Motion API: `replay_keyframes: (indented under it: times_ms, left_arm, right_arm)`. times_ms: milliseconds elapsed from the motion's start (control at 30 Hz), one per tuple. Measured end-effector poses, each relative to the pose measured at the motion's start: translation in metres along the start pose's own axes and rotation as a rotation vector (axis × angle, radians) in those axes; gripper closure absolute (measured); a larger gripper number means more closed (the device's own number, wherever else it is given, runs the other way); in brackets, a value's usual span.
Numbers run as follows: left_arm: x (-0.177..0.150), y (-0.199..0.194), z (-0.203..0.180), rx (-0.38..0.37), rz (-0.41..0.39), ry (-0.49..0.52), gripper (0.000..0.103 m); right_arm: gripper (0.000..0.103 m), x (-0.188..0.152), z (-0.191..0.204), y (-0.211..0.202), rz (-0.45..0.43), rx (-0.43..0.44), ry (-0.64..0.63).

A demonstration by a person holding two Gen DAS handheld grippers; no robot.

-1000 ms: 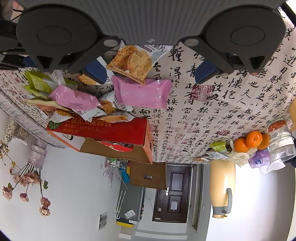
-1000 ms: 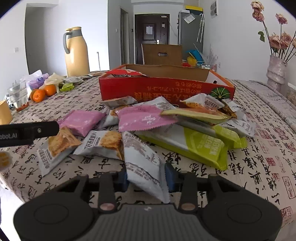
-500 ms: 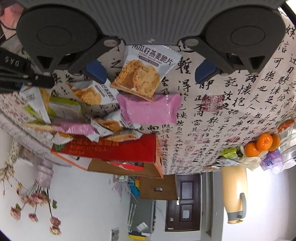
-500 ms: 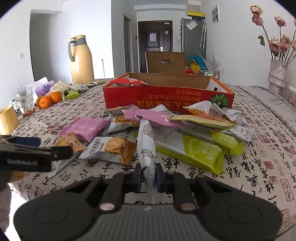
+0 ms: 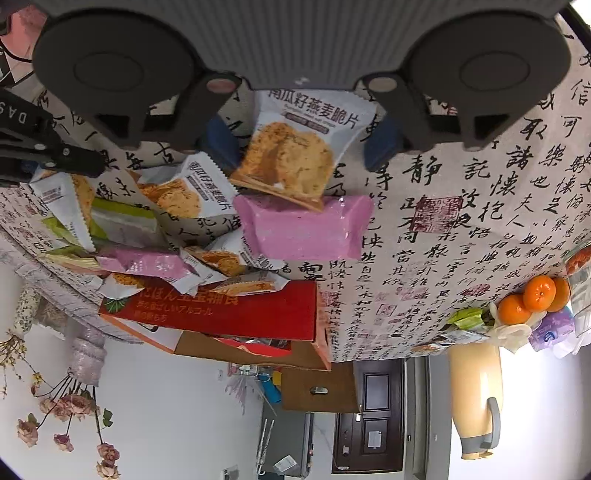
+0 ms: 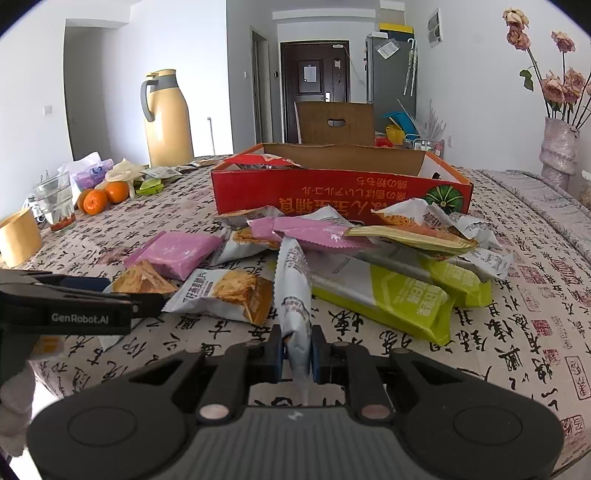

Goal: Organize snacks
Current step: 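Grasp an oat cracker packet with the left gripper while the right gripper grasps a white wrapper, then carry both packets over the box and release them inside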

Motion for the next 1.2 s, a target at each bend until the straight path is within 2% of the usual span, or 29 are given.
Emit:
replay_keyframes:
  times_ms: [100, 167, 767, 1200]
  left_arm:
    - [0.0, -0.001, -0.001, 0.001, -0.005, 0.002, 0.051]
    - [0.0, -0.003, -0.001, -0.004, -0.008, -0.001, 0.055]
    - [0.014, -0.03, -0.013, -0.001, -0.08, -0.002, 0.057]
    - [0.042, -0.037, -0.033, -0.013, -0.141, -0.006, 0.057]
  right_arm:
    - [0.089, -0.001, 0.001, 0.0, 0.001, 0.004, -0.001]
    - [0.089, -0.001, 0.002, 0.0, 0.001, 0.008, -0.002]
    - [0.09, 0.0, 0.008, -0.017, -0.042, 0.044, -0.03]
    - [0.09, 0.014, -0.005, -0.029, -0.11, 0.028, -0.037]
Point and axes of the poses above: each gripper's, at about its wrist camera, not at the fingertips, and y roughly the way its jaws point, z to its left, x to its top, the point moved 7 cm from there along y, roughly the way its jaws point, and after that the axes turned 4 degrees about -y, right-handed, at the moved point
